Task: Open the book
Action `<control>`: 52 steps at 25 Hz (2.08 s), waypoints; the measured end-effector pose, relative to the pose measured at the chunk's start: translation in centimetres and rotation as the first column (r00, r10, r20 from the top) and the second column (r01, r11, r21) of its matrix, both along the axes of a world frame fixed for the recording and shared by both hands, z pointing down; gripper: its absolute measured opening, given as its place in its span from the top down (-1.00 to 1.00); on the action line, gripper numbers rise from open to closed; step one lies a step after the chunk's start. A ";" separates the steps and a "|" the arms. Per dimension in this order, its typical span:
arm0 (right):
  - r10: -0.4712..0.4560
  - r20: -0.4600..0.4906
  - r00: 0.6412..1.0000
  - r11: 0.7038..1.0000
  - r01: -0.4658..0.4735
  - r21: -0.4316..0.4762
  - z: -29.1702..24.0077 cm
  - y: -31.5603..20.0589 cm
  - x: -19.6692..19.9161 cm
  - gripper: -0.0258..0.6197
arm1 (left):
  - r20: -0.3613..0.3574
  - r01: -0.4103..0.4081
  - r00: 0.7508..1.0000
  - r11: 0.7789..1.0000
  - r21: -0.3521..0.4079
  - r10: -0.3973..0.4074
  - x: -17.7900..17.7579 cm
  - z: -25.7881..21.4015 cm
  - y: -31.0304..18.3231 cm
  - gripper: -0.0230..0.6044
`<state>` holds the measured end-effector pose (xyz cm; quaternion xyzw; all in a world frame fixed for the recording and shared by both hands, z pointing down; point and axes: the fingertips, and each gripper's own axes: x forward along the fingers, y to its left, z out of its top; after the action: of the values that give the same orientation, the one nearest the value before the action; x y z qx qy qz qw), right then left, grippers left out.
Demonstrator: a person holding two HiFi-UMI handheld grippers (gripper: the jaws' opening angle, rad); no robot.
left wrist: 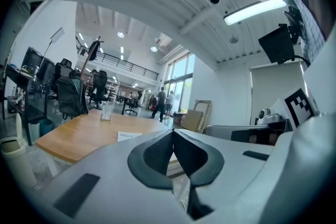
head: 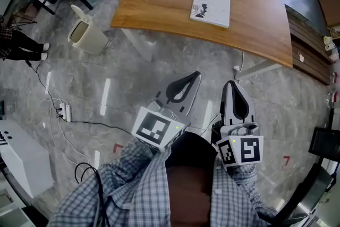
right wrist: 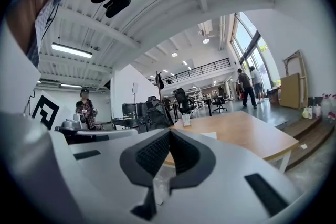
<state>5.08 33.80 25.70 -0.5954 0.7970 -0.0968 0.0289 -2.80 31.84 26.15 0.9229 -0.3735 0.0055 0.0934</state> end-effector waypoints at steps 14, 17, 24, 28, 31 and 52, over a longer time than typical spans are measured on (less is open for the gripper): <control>0.046 -0.012 0.999 0.999 -0.046 -0.011 -0.7 -14.5 0.8 0.86 | 0.007 -0.019 1.000 0.999 -0.035 0.019 -0.3 0.0 -14.6 0.90; 0.055 -0.013 0.998 0.998 -0.055 -0.008 -0.6 -17.3 0.7 0.86 | 0.005 -0.034 0.999 0.999 -0.038 0.034 -0.3 0.3 -17.4 0.90; 0.087 -0.011 0.996 0.996 -0.087 -0.019 -0.4 -22.0 0.3 0.86 | 0.000 -0.065 0.998 0.997 -0.034 0.065 -0.5 0.1 -22.4 0.90; 0.105 -0.004 0.995 0.994 -0.105 -0.038 0.1 -23.3 0.5 0.86 | 0.006 -0.066 0.998 0.997 -0.043 0.066 -0.8 0.5 -24.0 0.90; 0.108 -0.005 0.994 0.993 -0.108 -0.053 0.5 -24.0 0.7 0.86 | 0.011 -0.065 0.998 0.996 -0.059 0.065 -0.7 1.0 -24.8 0.90; 0.021 0.010 1.000 0.993 -0.019 -0.115 3.2 -36.6 8.7 0.86 | 0.059 0.022 0.998 0.989 -0.144 -0.013 6.8 4.5 -36.6 0.90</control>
<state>13.77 -2.79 28.86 -0.6035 0.7840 -0.1455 0.0003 3.96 -4.73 30.61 0.9098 -0.3829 0.0587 0.1492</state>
